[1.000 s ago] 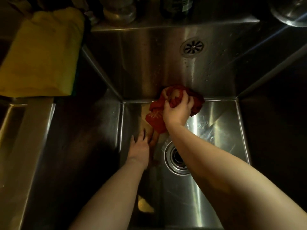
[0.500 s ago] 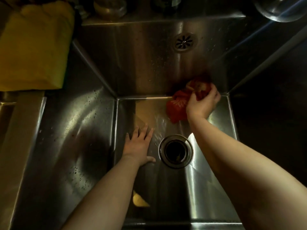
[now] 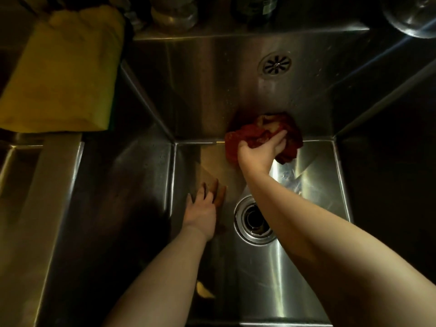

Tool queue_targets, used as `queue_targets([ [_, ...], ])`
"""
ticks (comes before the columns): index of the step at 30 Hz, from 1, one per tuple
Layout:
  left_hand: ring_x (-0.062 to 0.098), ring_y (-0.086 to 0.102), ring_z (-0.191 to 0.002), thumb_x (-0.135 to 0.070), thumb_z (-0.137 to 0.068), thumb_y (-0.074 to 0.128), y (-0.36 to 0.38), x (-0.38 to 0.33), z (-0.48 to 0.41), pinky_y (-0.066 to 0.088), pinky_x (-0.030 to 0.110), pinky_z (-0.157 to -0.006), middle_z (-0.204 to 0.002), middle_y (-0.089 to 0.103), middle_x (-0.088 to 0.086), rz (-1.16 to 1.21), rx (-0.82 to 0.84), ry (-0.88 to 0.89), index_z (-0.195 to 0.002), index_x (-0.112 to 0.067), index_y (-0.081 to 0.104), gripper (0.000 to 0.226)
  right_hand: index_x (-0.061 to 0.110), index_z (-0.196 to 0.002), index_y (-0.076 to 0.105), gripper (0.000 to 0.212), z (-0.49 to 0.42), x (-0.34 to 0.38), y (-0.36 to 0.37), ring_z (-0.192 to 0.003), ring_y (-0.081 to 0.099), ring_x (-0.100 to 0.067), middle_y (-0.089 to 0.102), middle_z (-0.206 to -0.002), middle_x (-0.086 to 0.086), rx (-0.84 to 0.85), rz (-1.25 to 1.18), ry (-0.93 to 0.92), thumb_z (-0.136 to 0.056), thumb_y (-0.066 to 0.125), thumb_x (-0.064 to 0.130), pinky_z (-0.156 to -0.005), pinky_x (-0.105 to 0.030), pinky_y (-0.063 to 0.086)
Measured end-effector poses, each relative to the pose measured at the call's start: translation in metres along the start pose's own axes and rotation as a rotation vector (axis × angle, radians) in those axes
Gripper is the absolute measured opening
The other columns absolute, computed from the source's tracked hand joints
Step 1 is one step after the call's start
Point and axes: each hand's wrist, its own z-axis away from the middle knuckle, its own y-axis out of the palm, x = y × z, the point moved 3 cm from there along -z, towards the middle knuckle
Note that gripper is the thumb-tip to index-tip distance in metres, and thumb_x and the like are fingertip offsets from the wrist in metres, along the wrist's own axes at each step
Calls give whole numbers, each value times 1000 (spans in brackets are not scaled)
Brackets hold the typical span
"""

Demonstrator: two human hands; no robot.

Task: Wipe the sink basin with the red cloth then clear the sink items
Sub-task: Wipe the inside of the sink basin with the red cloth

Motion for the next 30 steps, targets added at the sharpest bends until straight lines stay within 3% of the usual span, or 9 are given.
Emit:
queue_targets([
  [3,31,-15,-144,-51,-84,59,2,0,1,6,56,-114,-157,-18,0,-16,-6,-1,-146,-29,-20,103,14,-148,-10,98,4,-6,3,-142,15,-34,-8,-155,-16,24,103,-73,-82,63,12,-112,-32,24],
  [8,29,-15,-144,-45,-83,64,2,1,0,6,56,-114,-156,-22,-2,7,-3,26,-147,-27,-16,105,17,-147,17,91,-1,-9,-11,-134,32,-31,21,-148,-10,18,211,-146,-78,74,30,-107,-37,33],
  [12,26,-15,-144,-51,-83,59,0,3,1,6,55,-114,-156,-23,-3,-4,-23,42,-148,-28,-14,100,20,-144,31,90,-4,-10,-22,-129,38,-23,36,-141,-8,114,261,-226,-71,77,44,-102,-26,31],
  [15,22,-15,-144,-62,-86,44,-5,8,2,7,54,-116,-155,-24,-5,47,-148,19,-146,-31,-19,92,25,-141,38,76,-5,-14,-41,-122,48,-19,43,-139,-4,171,253,-265,-77,69,51,-104,-32,40],
  [18,22,-19,-142,-60,-90,35,-19,8,0,8,53,-116,-150,-36,-7,54,-352,14,-142,-36,-27,84,23,-135,48,46,-8,-19,-68,-116,53,-18,51,-133,-3,108,267,-343,-90,55,34,-101,-37,44],
  [21,26,-23,-140,-54,-91,36,-43,-5,-12,7,56,-113,-149,-39,-4,-9,-503,113,-141,-44,-26,80,15,-136,46,45,-10,-33,-87,-126,44,-22,46,-139,-7,97,462,-394,-91,50,20,-105,-32,35],
  [26,31,-31,-138,-46,-94,43,-75,-42,-48,-4,60,-110,-145,-43,-2,-282,-534,324,-141,-45,-23,81,27,-146,25,56,-14,-60,-103,-145,8,-28,11,-157,-4,256,1017,-355,-94,45,38,-111,-57,16],
  [28,33,-42,-130,-38,-94,47,-82,-52,-63,-9,66,-106,-145,-44,0,-403,-508,303,-143,-43,-18,81,32,-147,19,59,-19,-66,-104,-145,-1,-28,1,-159,1,338,1115,-326,-94,44,44,-110,-63,11],
  [30,36,-50,-122,-28,-93,51,-89,-57,-74,-4,73,-101,-144,-43,1,-472,-480,265,-146,-42,-5,79,33,-147,18,61,-24,-69,-103,-145,-5,-28,-3,-159,3,381,1094,-280,-93,44,47,-111,-62,10],
])
